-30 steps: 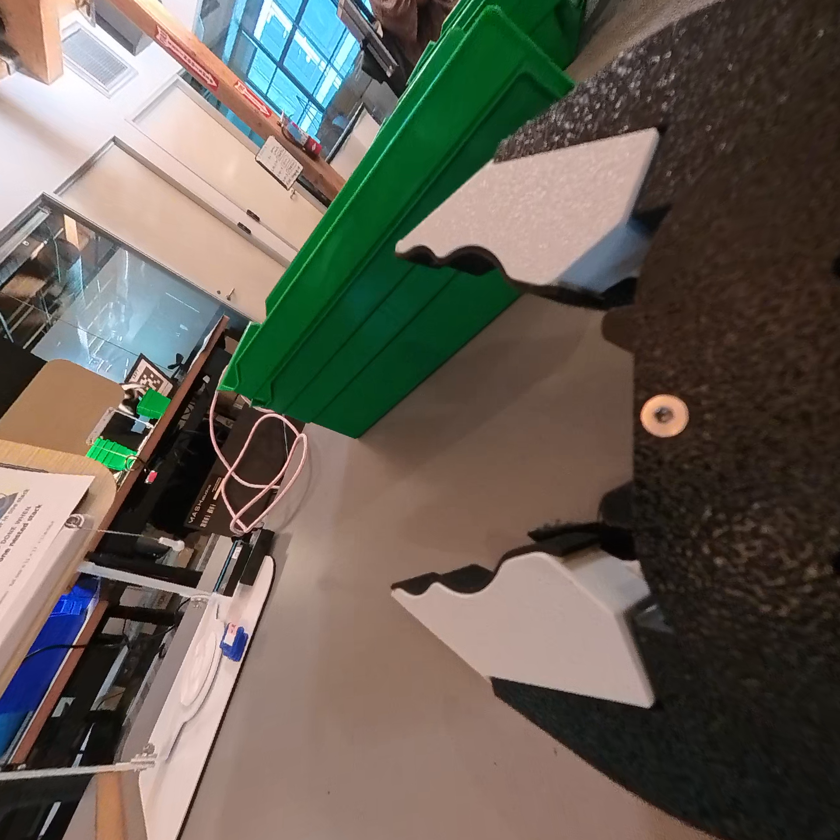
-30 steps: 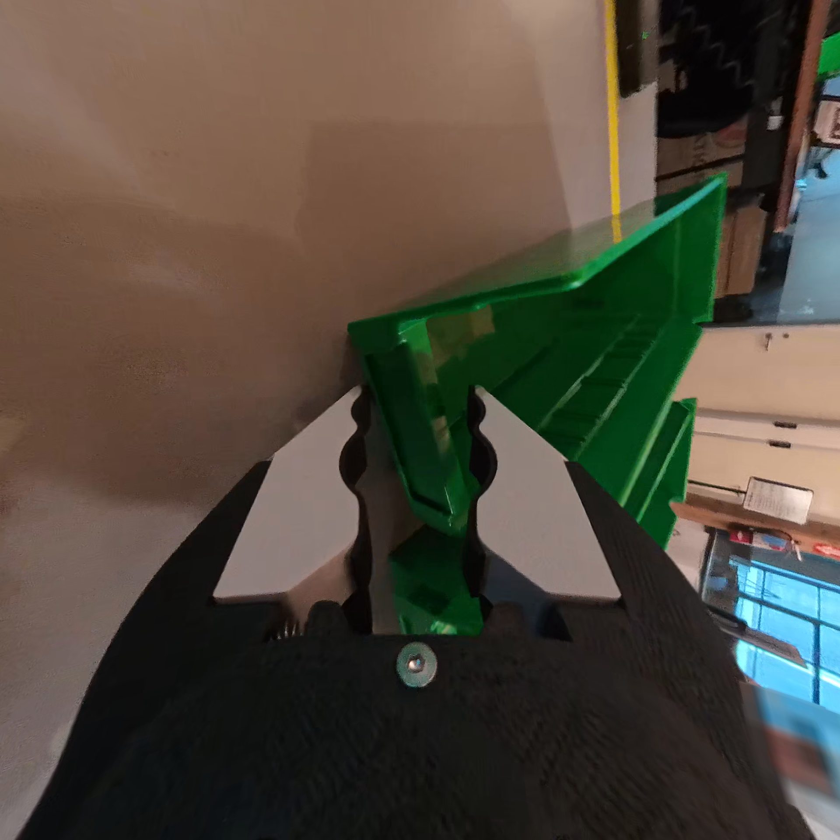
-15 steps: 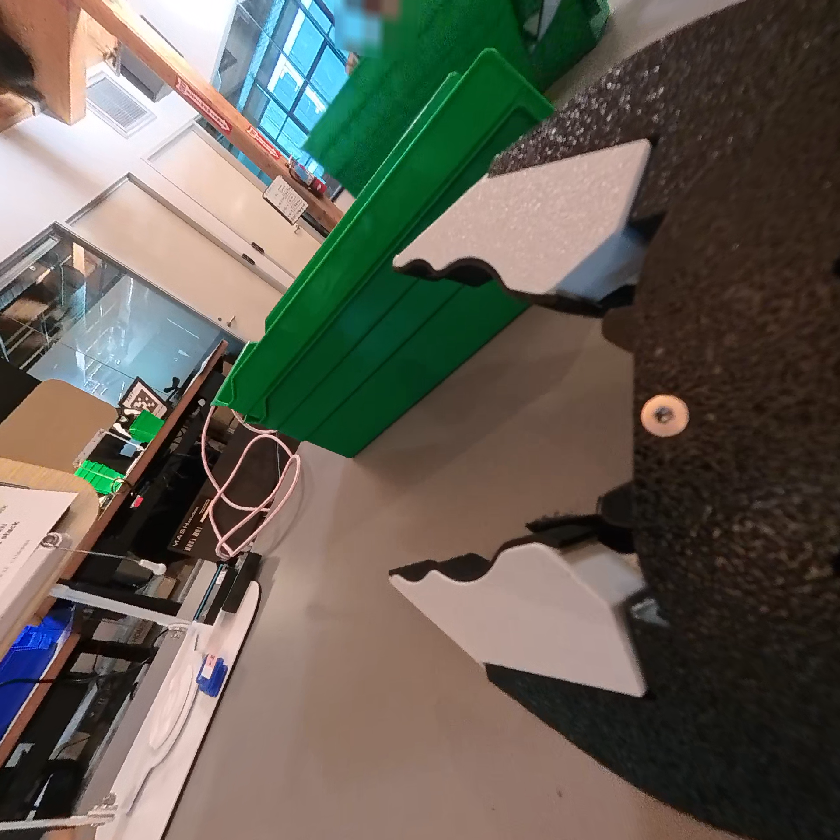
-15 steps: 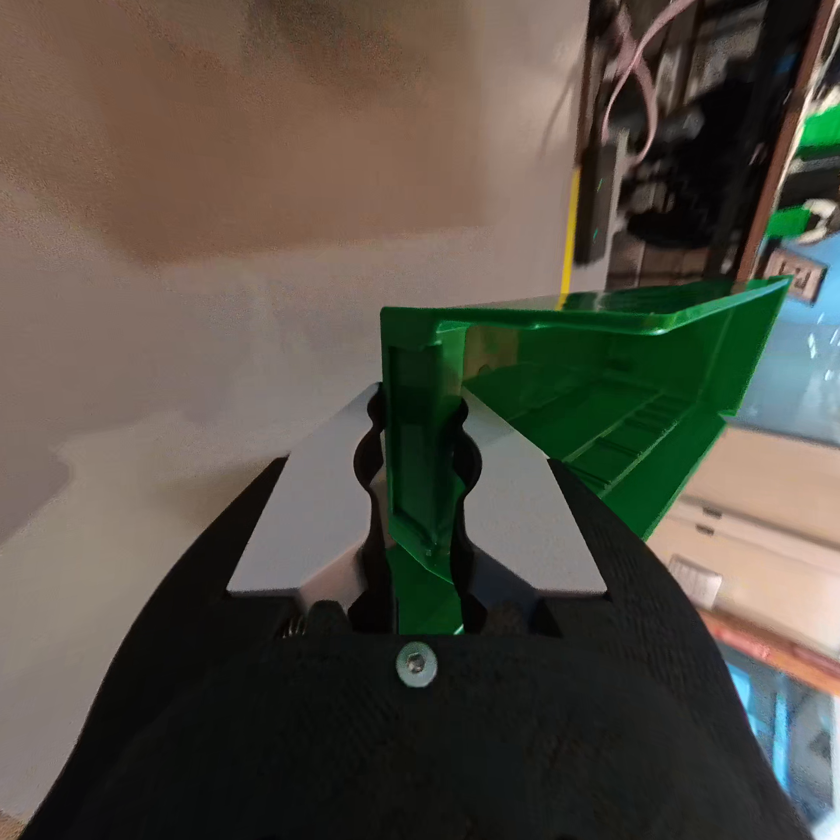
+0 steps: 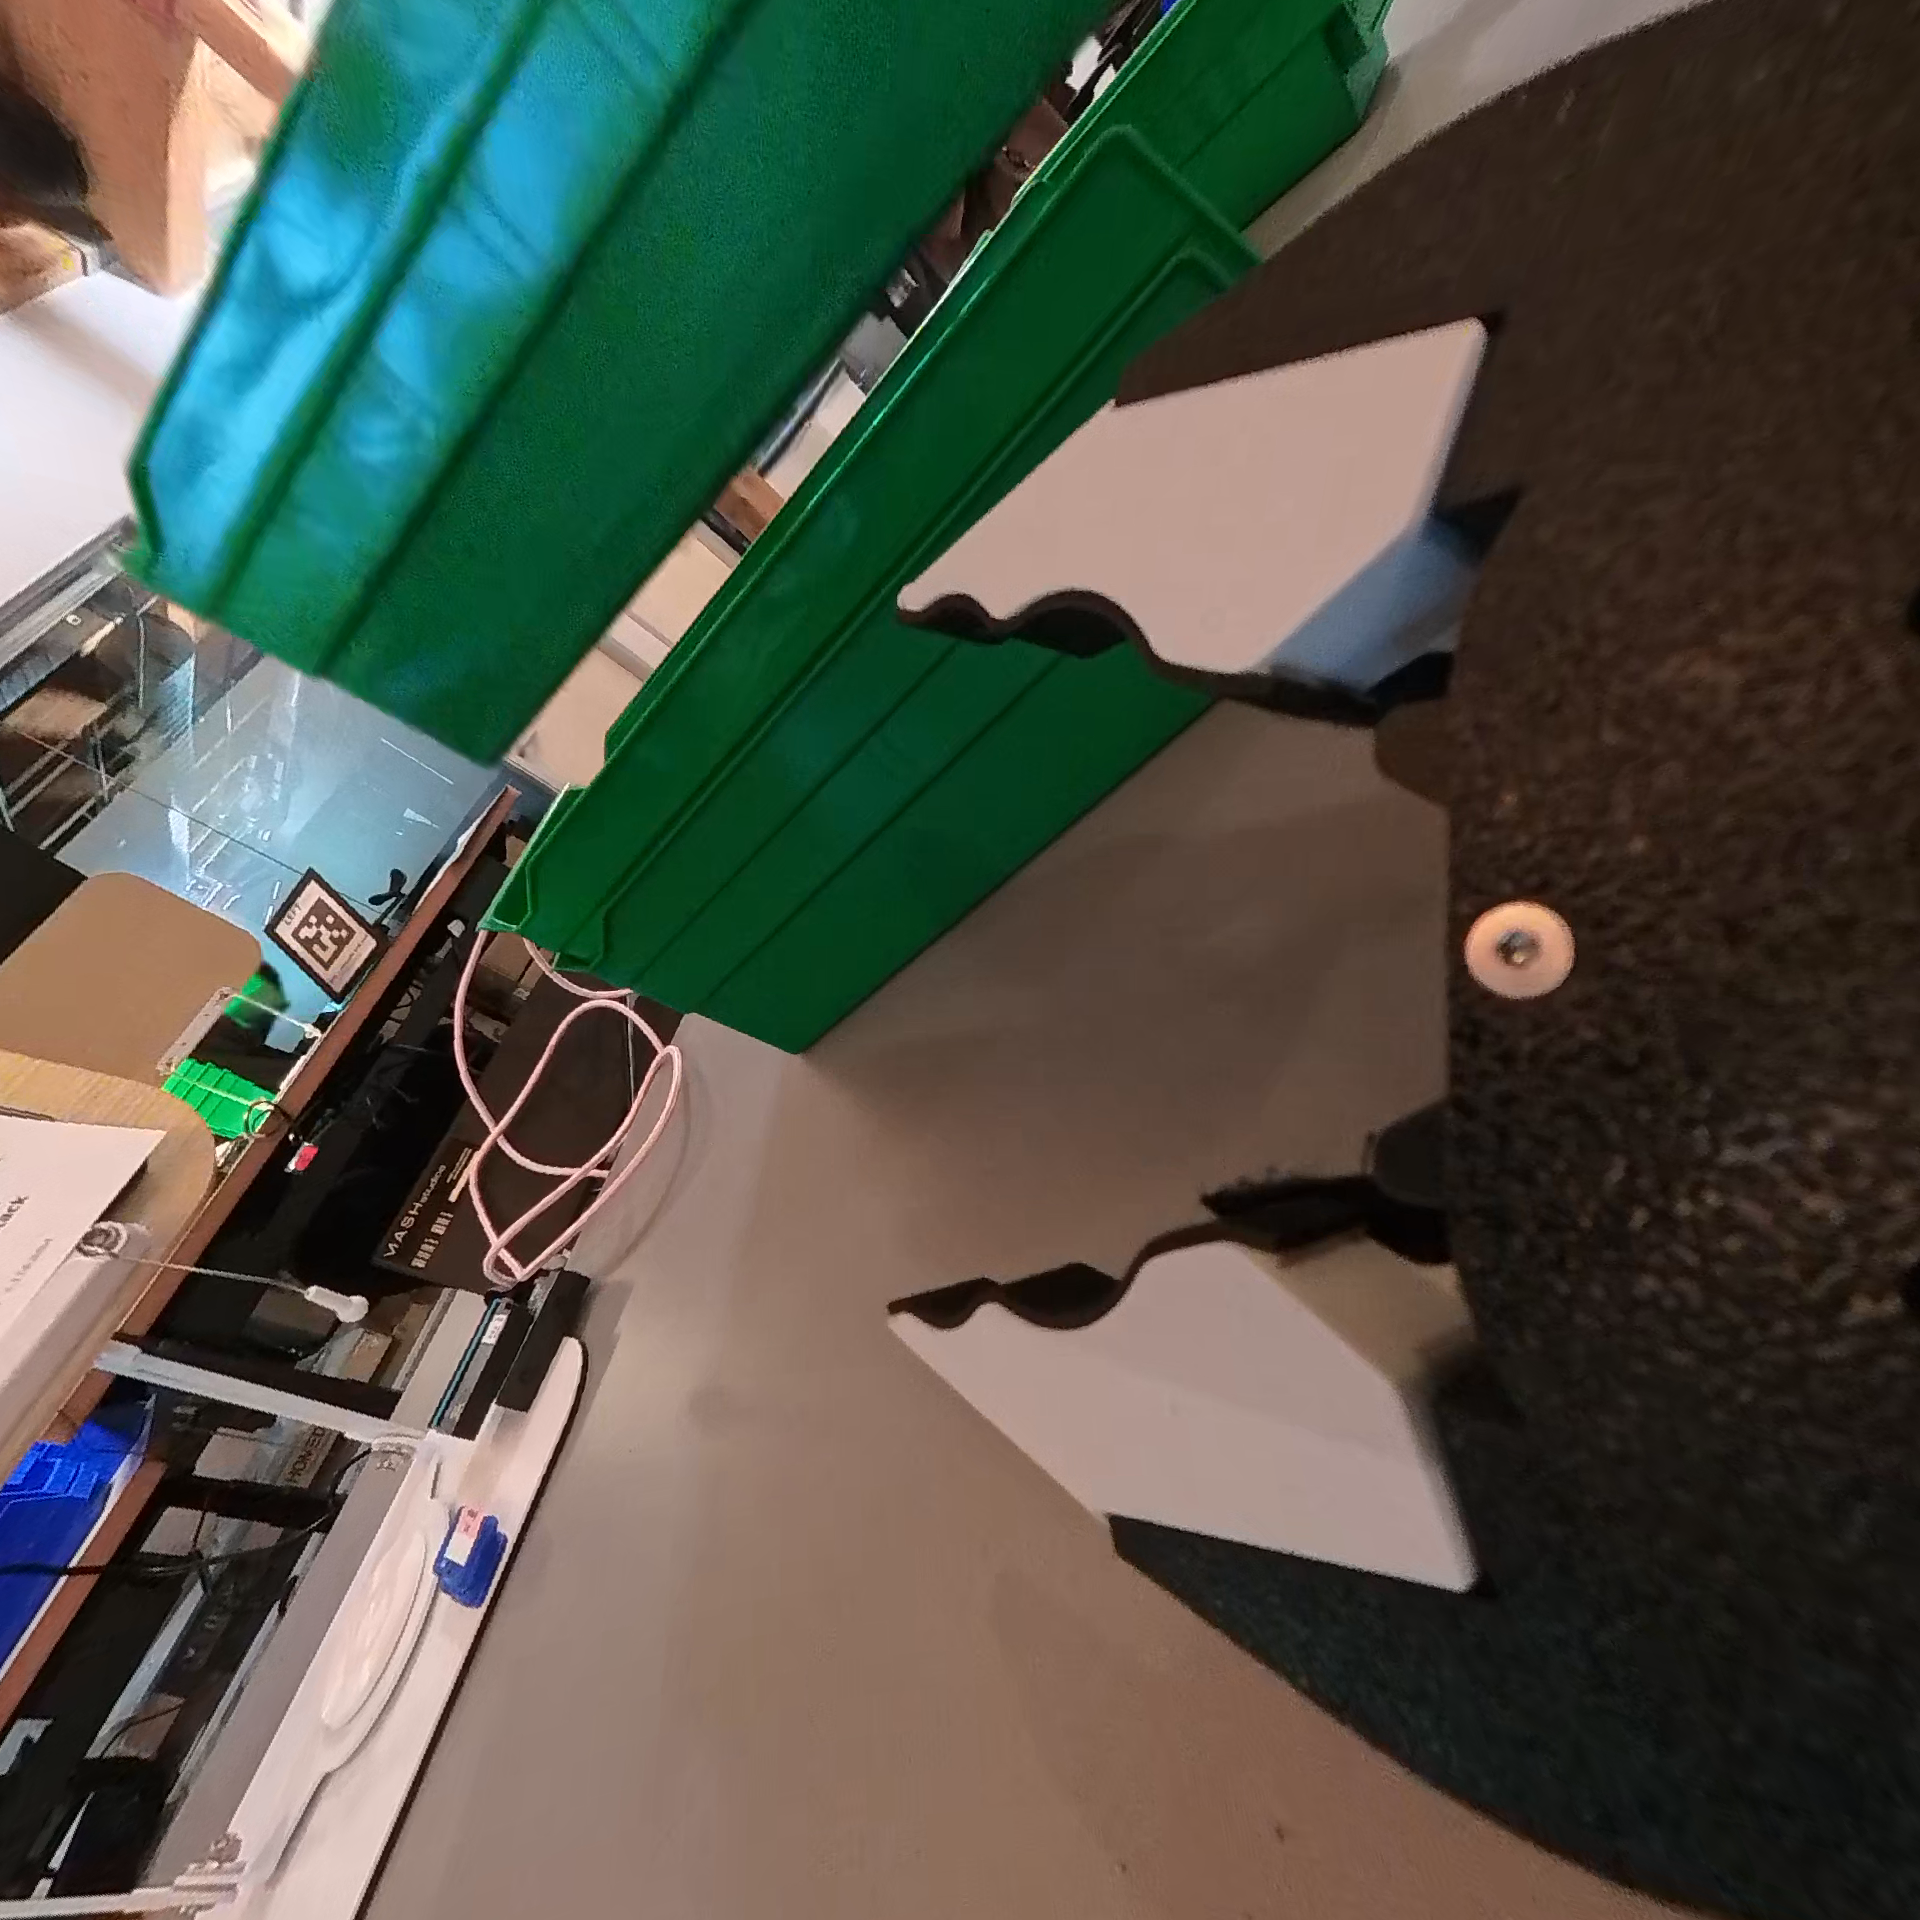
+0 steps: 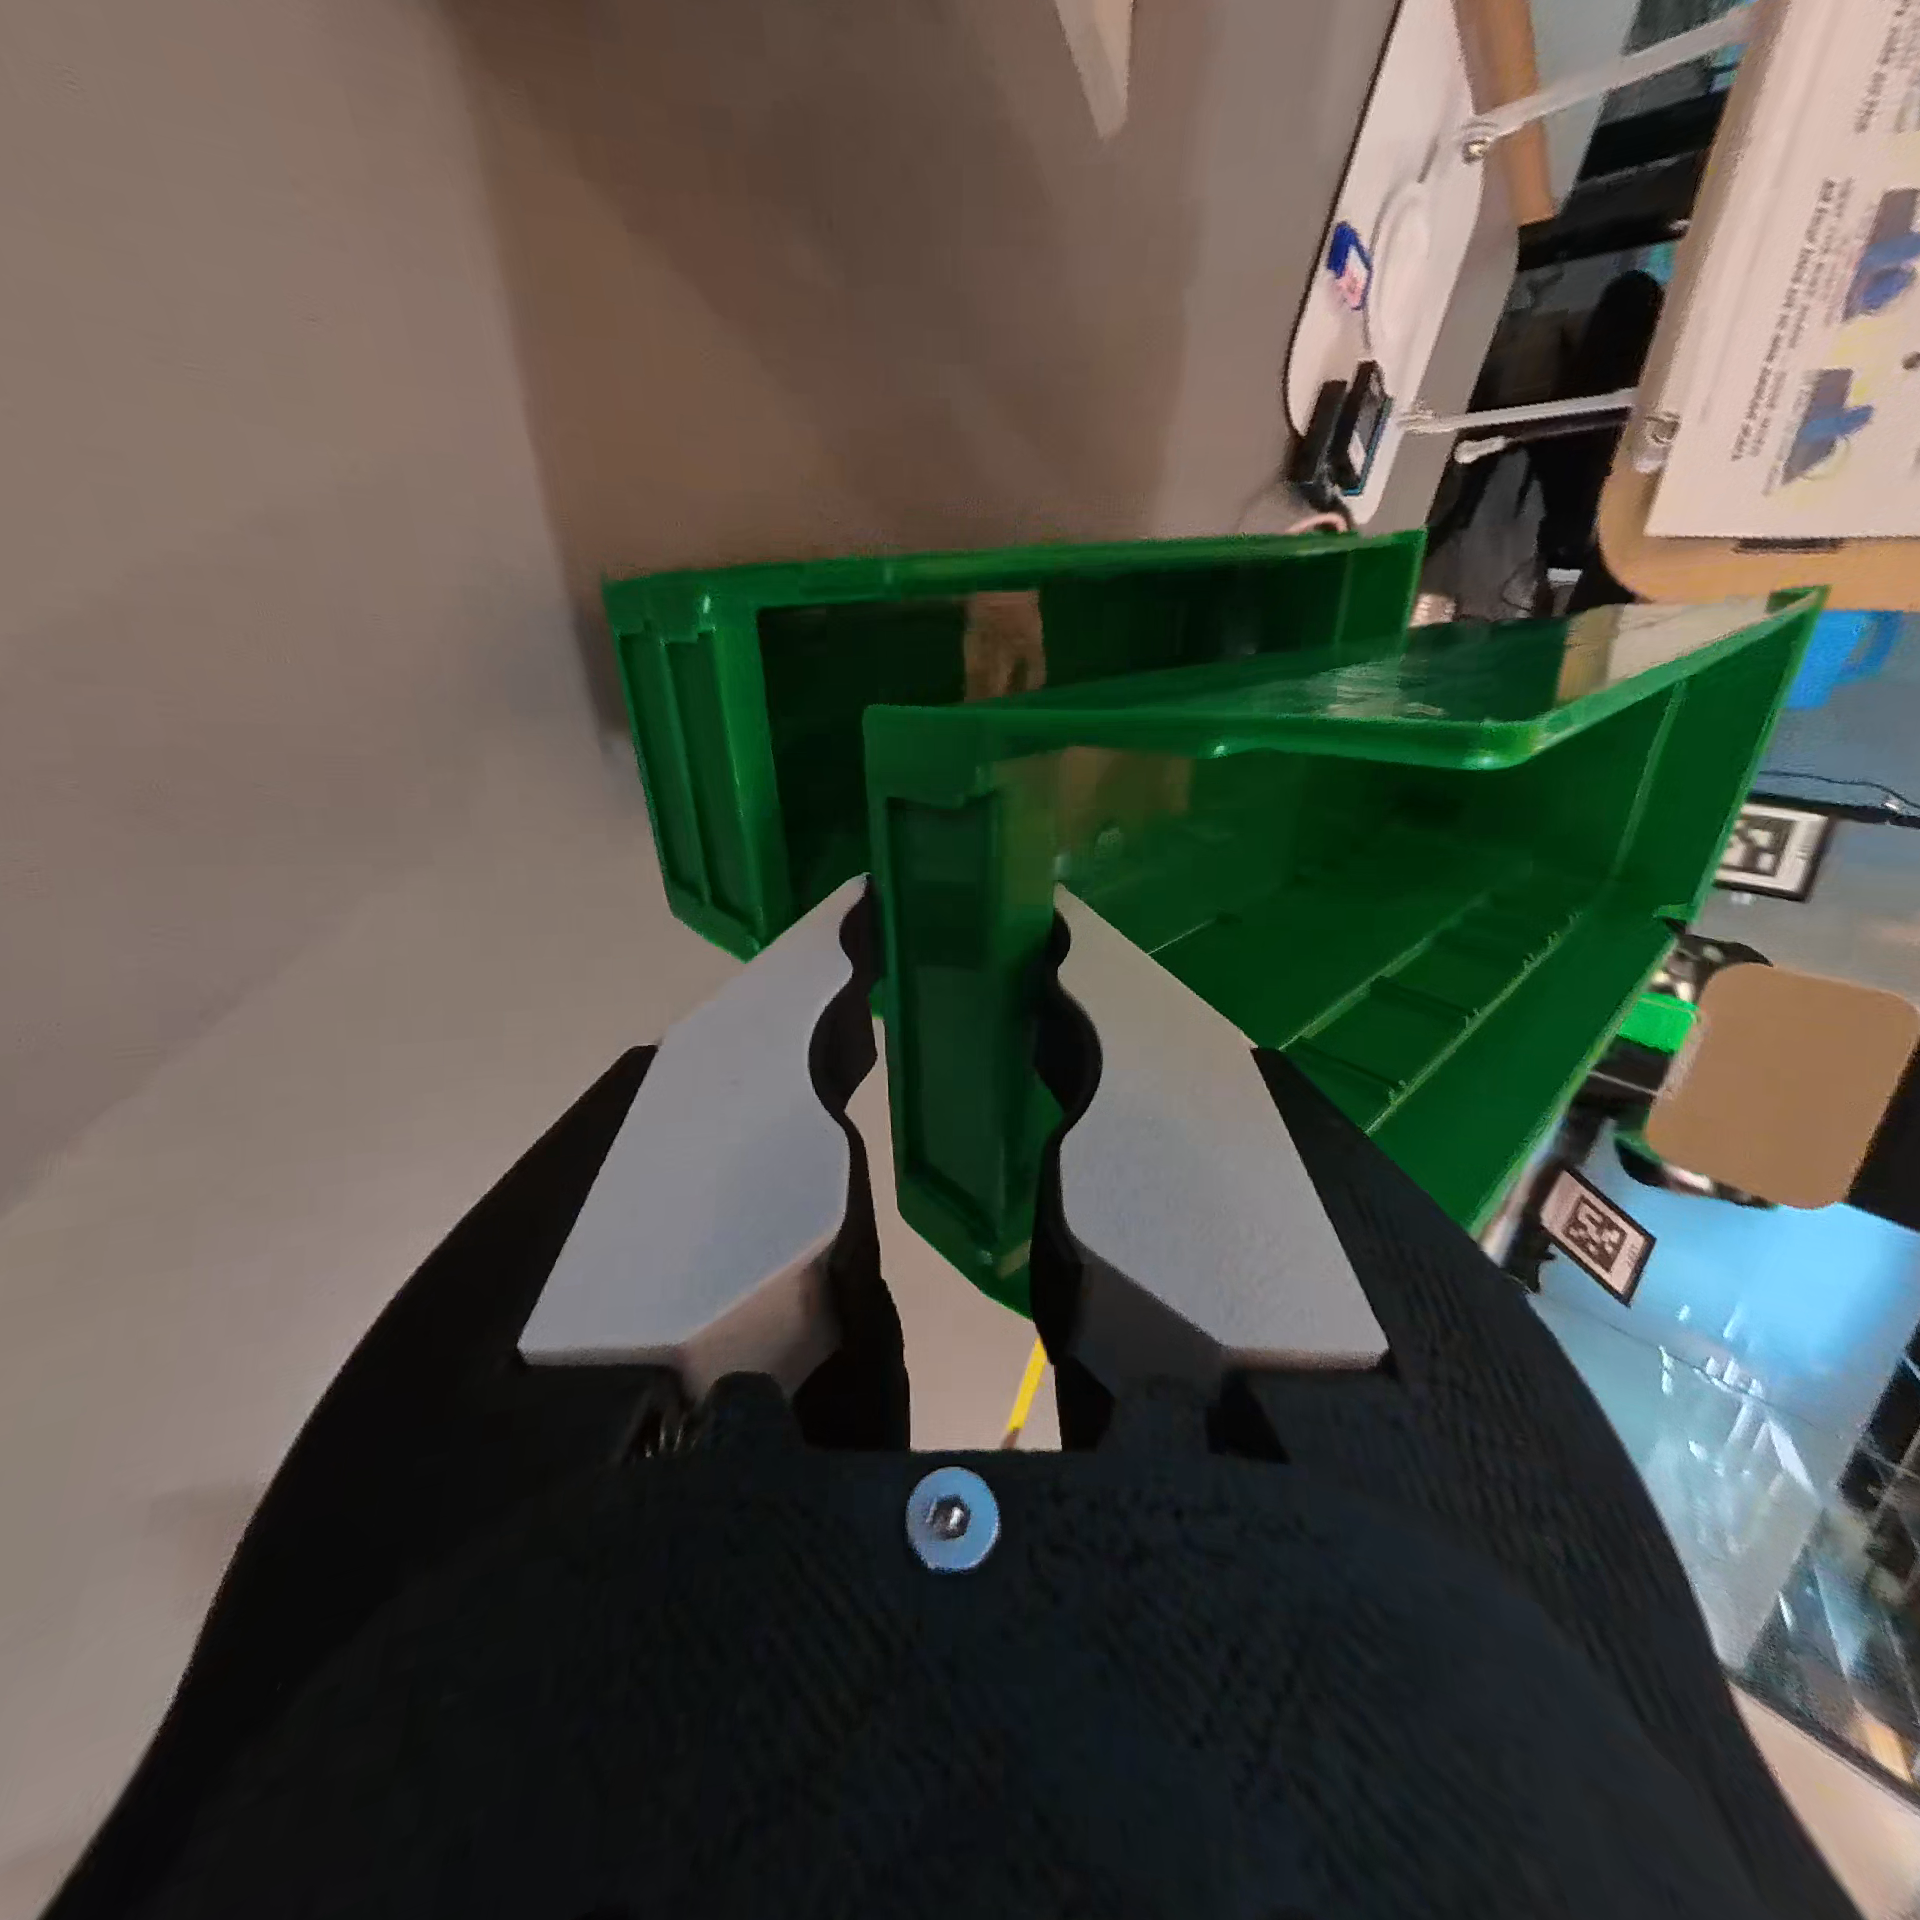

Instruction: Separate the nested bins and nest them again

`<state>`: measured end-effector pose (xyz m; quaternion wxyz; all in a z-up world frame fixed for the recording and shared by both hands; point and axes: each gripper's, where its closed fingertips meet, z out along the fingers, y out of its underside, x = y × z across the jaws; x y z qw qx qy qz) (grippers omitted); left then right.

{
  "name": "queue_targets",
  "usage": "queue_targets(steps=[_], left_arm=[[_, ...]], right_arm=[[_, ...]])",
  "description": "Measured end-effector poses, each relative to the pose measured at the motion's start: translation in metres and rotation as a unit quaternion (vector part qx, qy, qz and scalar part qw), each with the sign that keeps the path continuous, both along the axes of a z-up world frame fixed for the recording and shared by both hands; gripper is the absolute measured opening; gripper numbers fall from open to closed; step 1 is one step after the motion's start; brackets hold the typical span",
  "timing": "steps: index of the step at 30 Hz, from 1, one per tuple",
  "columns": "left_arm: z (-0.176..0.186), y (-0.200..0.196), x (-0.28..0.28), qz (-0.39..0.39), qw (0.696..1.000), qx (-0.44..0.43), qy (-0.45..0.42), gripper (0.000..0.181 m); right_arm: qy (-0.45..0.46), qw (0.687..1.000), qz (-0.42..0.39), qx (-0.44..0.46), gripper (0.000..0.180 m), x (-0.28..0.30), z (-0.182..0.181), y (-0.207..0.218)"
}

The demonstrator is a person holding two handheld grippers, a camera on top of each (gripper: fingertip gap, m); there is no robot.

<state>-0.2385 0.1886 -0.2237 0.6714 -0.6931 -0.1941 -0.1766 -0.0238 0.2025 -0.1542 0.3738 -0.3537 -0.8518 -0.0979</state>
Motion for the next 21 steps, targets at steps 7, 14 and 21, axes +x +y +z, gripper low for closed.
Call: queue_targets(steps=[7, 14, 21], left_arm=[[-0.001, 0.001, 0.0, -0.003, 1.0, 0.0, -0.005, 0.121], [0.0, 0.0, 0.001, -0.004, 1.0, 0.001, -0.006, 0.121], [-0.001, 0.001, 0.001, -0.005, 1.0, 0.001, -0.008, 0.121]], right_arm=[[-0.012, 1.0, 0.016, -0.024, 0.026, -0.02, -0.023, -0.005], [-0.033, 0.999, 0.012, -0.024, 0.026, -0.026, -0.039, 0.003], [-0.045, 0.998, 0.009, -0.049, 0.025, -0.027, -0.058, 0.005]])
